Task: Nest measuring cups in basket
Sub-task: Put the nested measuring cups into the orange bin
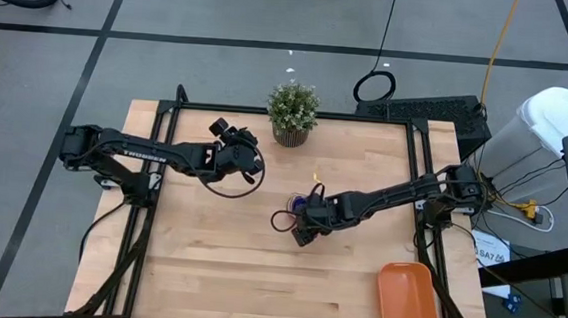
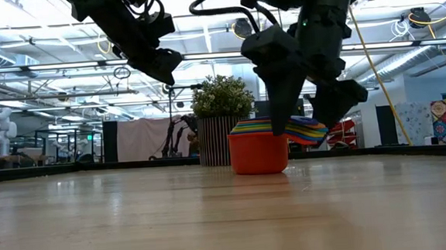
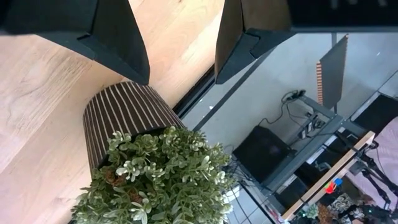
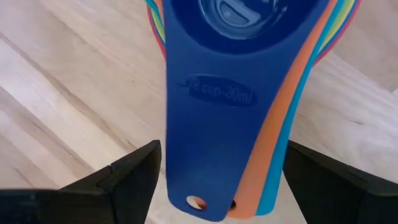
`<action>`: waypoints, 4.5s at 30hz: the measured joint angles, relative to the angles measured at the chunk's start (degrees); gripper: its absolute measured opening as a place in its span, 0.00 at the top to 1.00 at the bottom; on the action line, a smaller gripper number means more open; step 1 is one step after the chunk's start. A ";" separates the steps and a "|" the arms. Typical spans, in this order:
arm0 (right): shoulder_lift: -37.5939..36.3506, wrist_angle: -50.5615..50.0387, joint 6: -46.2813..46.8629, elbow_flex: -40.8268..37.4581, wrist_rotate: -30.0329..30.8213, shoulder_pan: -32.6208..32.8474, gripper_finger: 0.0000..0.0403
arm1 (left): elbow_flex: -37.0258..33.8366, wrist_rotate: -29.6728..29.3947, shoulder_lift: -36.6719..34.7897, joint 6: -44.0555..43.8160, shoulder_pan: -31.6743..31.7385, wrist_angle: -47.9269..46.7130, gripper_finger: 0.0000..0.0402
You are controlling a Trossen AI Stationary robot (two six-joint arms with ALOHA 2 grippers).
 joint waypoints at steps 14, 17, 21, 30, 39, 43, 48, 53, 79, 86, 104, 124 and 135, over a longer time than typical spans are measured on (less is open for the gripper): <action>0.00 5.91 1.98 -4.63 0.70 0.00 0.22 | 0.00 0.02 -0.01 0.01 0.00 -0.02 0.54; 0.00 6.15 2.13 -4.92 2.03 0.00 0.22 | 0.00 0.02 0.00 0.02 0.00 -0.02 0.54; 0.00 6.13 2.13 -4.92 2.17 0.00 0.22 | 0.00 0.02 0.00 0.05 0.00 -0.02 0.54; 0.00 6.07 2.58 -4.92 3.54 -0.13 0.24 | 0.00 0.02 0.00 0.51 0.00 -0.02 0.54; 0.00 6.09 2.57 -4.92 3.41 -0.15 0.49 | 0.00 0.02 0.00 0.51 0.00 0.00 0.54; 0.00 6.41 2.30 -4.92 3.30 -0.15 0.60 | 0.01 0.02 0.00 0.49 0.00 0.00 0.54; 0.00 7.39 2.25 -4.92 3.26 -0.15 0.68 | 0.01 0.02 0.00 0.48 0.00 0.00 0.54; 0.00 7.60 2.32 -4.92 3.26 -0.15 0.68 | 0.02 0.02 0.00 0.47 0.00 -0.01 0.54; 0.00 7.40 2.35 -4.88 3.04 -0.15 0.71 | 0.00 0.02 0.00 0.40 0.00 -0.02 0.54; 0.00 7.38 3.09 -4.88 3.02 -0.14 0.71 | 0.02 0.03 -0.01 0.43 0.00 -0.02 0.54; -0.04 1.50 4.08 -2.89 1.69 1.44 0.71 | 0.00 0.04 0.00 0.43 0.00 0.02 0.54; -0.96 -9.32 3.70 1.98 0.41 1.99 0.72 | 0.00 1.48 0.00 0.80 0.04 0.90 0.54; -0.96 -7.79 7.34 -2.33 -1.43 2.05 0.49 | 0.00 1.50 0.00 1.20 0.03 0.90 0.54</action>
